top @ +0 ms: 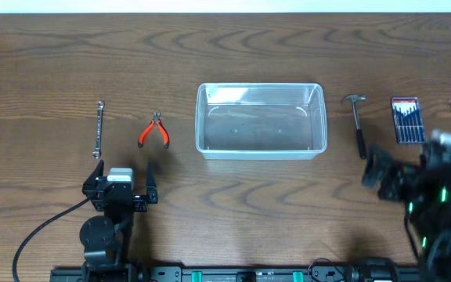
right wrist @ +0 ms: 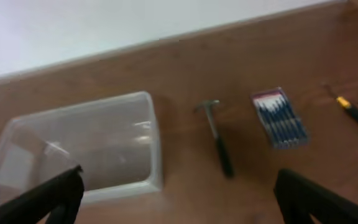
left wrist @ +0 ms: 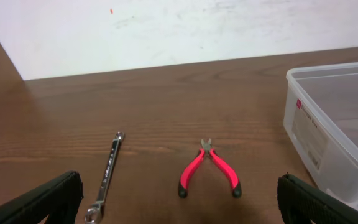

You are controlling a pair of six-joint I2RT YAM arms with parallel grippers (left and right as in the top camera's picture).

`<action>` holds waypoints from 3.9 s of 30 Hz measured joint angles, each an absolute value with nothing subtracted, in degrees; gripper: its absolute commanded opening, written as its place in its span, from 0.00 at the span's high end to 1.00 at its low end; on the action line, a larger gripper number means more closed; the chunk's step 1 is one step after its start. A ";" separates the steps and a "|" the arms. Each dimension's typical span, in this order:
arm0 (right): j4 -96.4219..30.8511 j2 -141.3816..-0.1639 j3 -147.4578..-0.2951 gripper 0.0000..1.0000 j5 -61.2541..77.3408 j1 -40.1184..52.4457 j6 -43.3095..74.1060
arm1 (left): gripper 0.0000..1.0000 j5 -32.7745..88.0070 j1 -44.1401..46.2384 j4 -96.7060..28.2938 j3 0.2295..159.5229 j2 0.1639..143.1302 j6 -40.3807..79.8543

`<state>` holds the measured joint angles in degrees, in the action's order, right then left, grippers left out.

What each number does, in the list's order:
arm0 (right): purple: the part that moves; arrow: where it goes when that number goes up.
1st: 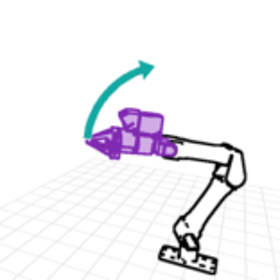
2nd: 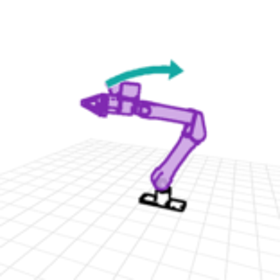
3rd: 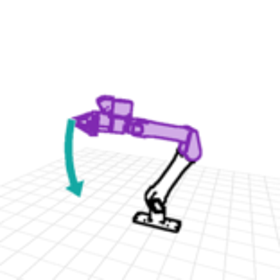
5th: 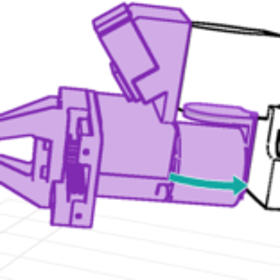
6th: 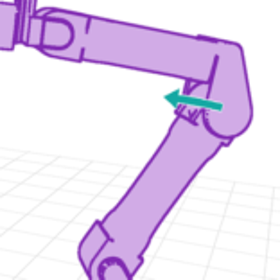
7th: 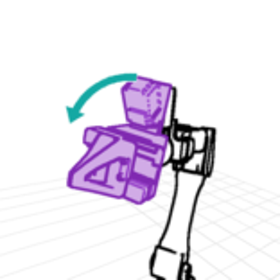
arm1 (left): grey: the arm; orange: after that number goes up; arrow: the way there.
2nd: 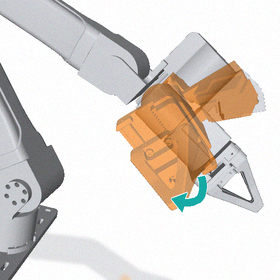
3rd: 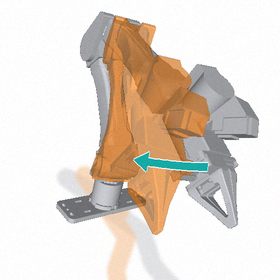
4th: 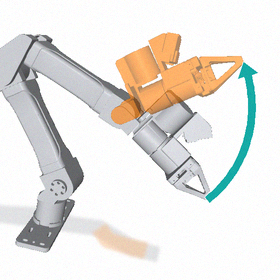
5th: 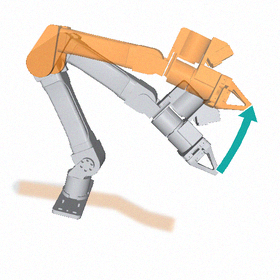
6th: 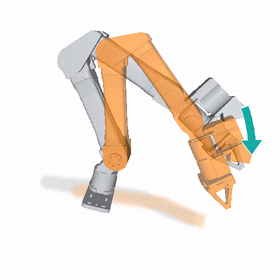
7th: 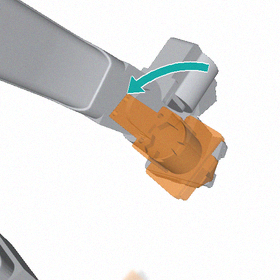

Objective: Pack container
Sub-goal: 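Move the right gripper to the yellow-handled screwdriver at far right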

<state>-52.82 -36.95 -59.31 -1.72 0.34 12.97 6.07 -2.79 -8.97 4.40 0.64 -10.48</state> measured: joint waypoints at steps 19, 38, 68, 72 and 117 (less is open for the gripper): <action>-70.54 -83.40 -94.59 0.01 11.27 -11.22 -12.84 | 0.02 6.07 -2.79 -8.97 4.40 0.64 -10.48; -73.69 -93.30 -105.30 0.01 0.36 -36.38 -30.61 | 0.02 6.07 -2.79 -8.95 4.40 0.64 -10.48; -73.23 -109.25 -111.74 0.01 1.30 -38.33 -38.94 | 0.02 6.07 -2.79 -8.97 4.40 0.64 -10.48; -69.34 -109.25 -111.74 0.01 1.63 -38.35 -42.17 | 0.02 6.07 -2.79 -8.97 4.40 0.64 -10.48; -76.66 -140.31 -135.22 0.01 3.99 -42.19 -46.63 | 0.02 6.07 -2.79 -8.97 4.40 0.64 -10.48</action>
<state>-76.66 -140.31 -135.22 3.99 -42.19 -46.63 6.07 -2.79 -8.97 4.40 0.64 -10.48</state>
